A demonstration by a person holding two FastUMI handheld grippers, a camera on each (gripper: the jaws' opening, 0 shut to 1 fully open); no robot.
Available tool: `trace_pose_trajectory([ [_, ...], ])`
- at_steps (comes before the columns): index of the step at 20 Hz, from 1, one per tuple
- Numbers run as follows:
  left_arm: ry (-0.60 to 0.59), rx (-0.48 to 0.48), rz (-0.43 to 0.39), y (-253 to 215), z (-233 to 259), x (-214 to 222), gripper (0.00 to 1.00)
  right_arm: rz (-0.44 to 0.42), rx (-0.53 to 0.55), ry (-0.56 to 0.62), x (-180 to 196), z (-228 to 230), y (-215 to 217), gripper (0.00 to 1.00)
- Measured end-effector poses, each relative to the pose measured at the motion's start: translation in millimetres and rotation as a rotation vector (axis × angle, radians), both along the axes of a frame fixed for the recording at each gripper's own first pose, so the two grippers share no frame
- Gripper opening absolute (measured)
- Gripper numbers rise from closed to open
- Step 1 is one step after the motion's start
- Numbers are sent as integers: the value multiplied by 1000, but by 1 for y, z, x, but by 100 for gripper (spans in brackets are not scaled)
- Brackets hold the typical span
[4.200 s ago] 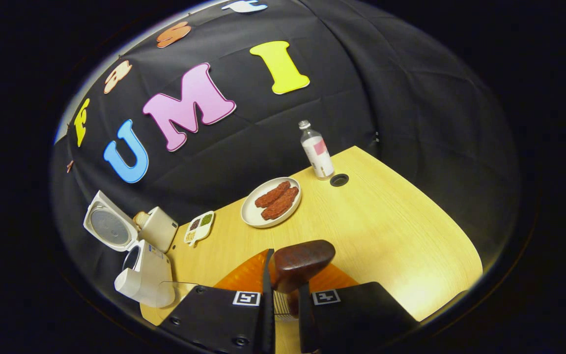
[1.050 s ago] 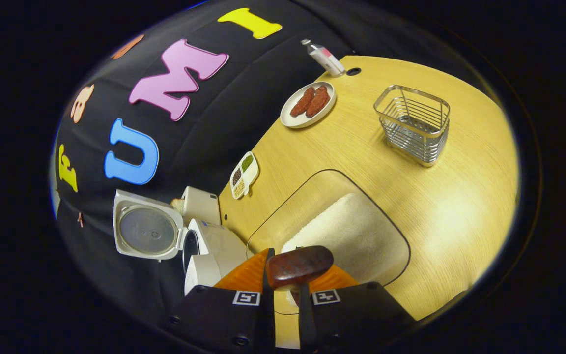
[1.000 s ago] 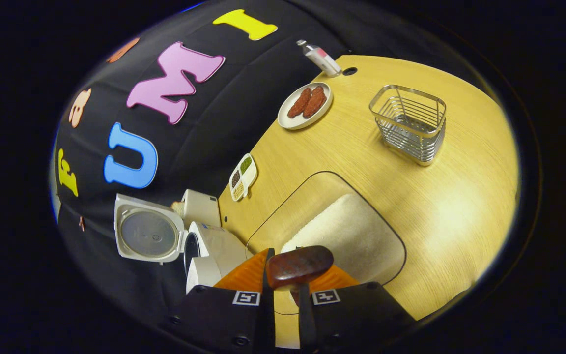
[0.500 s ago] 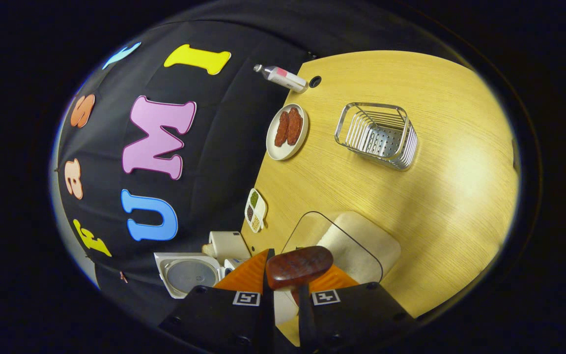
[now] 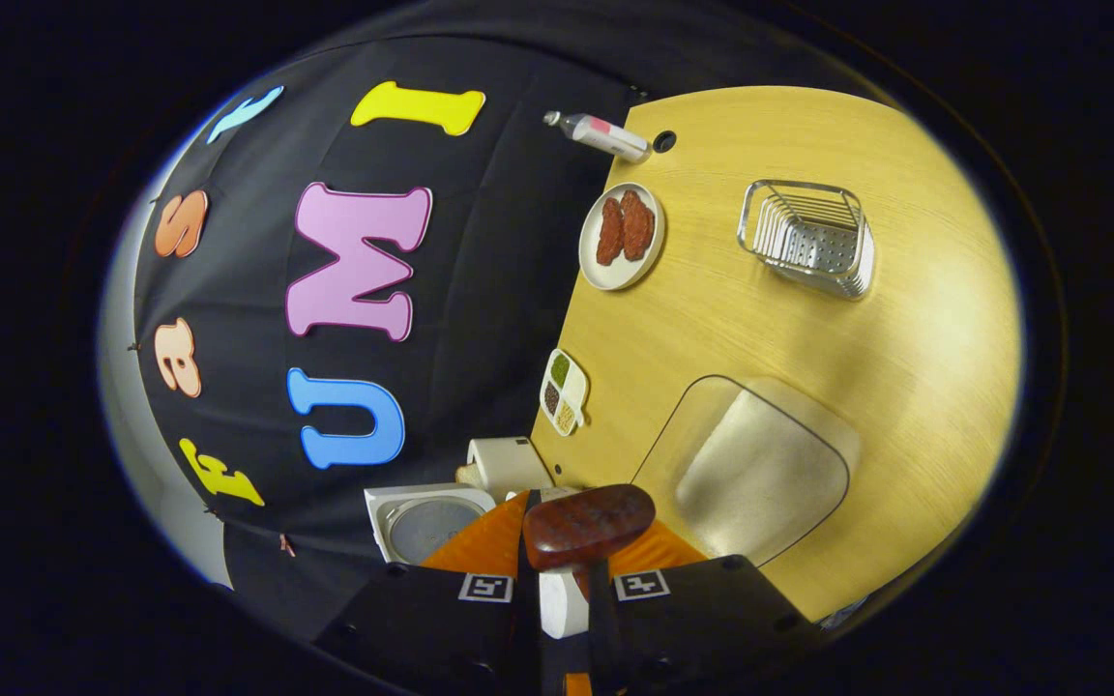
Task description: Close the left gripper, press the button to open the rice cooker; take a wooden spoon from the chopstick holder with the right hand, scoop a spoonful of rice and pour it into the rice cooker, then put the wooden spoon back into the chopstick holder.
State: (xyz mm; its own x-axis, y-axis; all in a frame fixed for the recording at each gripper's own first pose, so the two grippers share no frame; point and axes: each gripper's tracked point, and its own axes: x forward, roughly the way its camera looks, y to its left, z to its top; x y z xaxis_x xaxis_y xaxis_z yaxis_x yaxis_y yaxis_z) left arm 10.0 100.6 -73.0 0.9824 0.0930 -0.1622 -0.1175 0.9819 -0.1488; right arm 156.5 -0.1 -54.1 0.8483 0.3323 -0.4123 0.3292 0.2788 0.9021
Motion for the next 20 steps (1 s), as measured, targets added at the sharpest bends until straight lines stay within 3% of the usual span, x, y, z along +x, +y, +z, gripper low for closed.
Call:
trace_pose_trajectory([
  [11, -33, 7, 47, 20, 9, -16, 96, 117, 77, -52, 40, 44, 102, 23],
  [20, -48, -31, 107, 54, 11, -15, 96, 208, -17, -128, 83, 60, 195, 23],
])
